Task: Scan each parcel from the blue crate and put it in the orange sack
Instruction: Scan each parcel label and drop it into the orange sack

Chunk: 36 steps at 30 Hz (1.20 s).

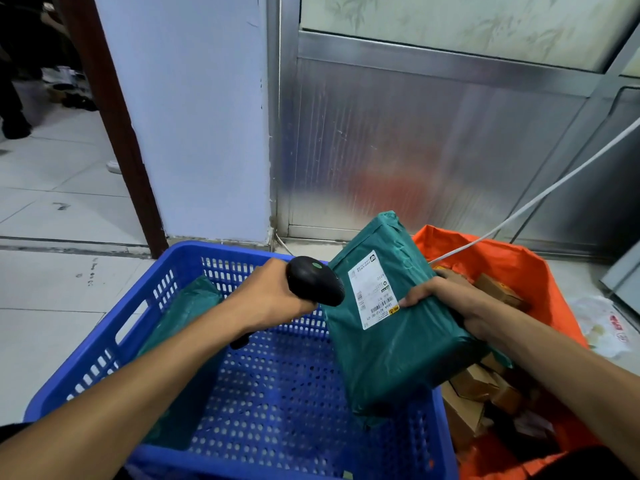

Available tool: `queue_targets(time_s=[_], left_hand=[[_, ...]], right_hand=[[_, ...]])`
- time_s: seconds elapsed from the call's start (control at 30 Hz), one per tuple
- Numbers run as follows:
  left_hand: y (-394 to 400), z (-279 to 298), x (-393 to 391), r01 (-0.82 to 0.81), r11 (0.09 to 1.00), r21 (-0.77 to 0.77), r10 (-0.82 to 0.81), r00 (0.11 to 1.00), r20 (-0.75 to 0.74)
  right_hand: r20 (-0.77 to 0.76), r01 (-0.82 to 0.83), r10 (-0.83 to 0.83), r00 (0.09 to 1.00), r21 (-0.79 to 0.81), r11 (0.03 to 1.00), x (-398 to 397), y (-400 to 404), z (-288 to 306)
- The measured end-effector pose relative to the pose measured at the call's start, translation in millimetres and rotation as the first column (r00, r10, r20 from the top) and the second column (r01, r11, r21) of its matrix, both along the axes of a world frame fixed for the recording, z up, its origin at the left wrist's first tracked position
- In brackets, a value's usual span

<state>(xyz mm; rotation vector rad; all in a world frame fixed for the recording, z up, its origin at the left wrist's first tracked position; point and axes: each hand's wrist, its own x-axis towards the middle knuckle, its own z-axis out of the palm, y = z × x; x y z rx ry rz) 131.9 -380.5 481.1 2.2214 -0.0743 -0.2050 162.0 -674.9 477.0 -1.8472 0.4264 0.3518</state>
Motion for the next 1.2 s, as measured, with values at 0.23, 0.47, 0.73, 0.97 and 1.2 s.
queue_targets(time_s=[0.23, 0.47, 0.73, 0.97, 1.2], left_hand=[[-6, 0, -2, 0.022, 0.998, 0.061, -0.022, 1.000, -0.001], [-6, 1, -3, 0.035, 0.998, 0.058, -0.035, 0.999, 0.003], [-5, 4, -4, 0.024, 0.998, 0.060, -0.025, 1.000, 0.017], [-5, 7, -7, 0.019, 0.998, 0.063, -0.021, 0.999, 0.030], [-13, 8, -11, 0.005, 0.995, 0.095, -0.009, 0.999, 0.042]], right_hand=[[-0.014, -0.017, 0.017, 1.000, 0.016, 1.000, 6, -8, -5], [-0.238, -0.011, 0.041, 0.970, 0.126, 0.992, 0, -29, 11], [-0.132, 0.075, -0.036, 0.991, 0.302, 0.950, -18, -66, 21], [-0.021, 0.069, -0.068, 0.997, 0.479, 0.875, 16, -176, -4], [-0.054, 0.233, -0.227, 0.972, 0.296, 0.927, -32, -139, 24]])
